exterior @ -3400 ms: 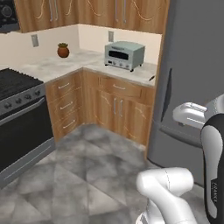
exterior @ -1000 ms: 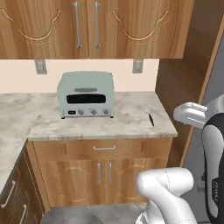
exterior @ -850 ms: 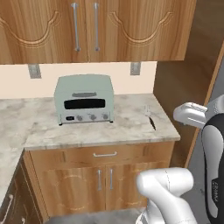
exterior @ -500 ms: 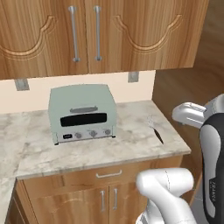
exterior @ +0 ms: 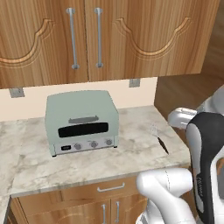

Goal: Take the fork and place it on the left side of the plate. Then take the spoon and place it on the right side of the plate. Make sure they're directly next to the plate.

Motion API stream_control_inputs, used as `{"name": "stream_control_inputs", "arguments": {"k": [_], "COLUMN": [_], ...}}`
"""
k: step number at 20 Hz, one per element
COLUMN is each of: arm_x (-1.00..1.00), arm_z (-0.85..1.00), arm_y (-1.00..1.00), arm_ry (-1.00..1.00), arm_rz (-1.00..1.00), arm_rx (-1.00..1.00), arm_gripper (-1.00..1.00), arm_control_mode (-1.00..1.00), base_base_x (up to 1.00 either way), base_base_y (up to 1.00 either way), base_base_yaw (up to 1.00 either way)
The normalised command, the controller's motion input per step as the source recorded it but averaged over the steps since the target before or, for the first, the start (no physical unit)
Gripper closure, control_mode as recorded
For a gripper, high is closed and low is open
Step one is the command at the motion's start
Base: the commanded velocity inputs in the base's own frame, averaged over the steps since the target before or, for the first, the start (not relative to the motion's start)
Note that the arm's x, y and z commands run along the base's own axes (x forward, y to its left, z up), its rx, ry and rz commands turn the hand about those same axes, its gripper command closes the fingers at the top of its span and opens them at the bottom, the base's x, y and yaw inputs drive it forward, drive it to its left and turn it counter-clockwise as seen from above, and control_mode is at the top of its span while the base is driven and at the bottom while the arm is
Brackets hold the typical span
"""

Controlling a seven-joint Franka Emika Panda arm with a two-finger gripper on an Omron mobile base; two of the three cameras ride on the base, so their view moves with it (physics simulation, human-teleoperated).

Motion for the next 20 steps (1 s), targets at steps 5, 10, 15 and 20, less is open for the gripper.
{"name": "stream_control_inputs", "arguments": {"k": [5, 10, 15, 20], "arm_x": [0.17, 0.30, 0.35, 0.47], "arm_z": [-0.48, -0.39, -0.50, -0.43], "arm_y": [-0.21, -0.42, -0.41, -0.14], "arm_ry": [0.13, 0.14, 0.15, 0.01], "arm_rz": [0.00, 0.00, 0.00, 0.05], "arm_rx": [-0.24, -0.14, -0.08, -0.01], "arm_gripper": [-1.00, -1.00, -1.00, -1.00], "arm_control_mode": [-1.00, -1.00, -1.00, -1.00], "base_base_x": [0.00, 0.00, 0.00, 0.00], "base_base_y": [0.00, 0.00, 0.00, 0.00], "base_base_yaw": [0.00, 0.00, 0.00, 0.00]}}
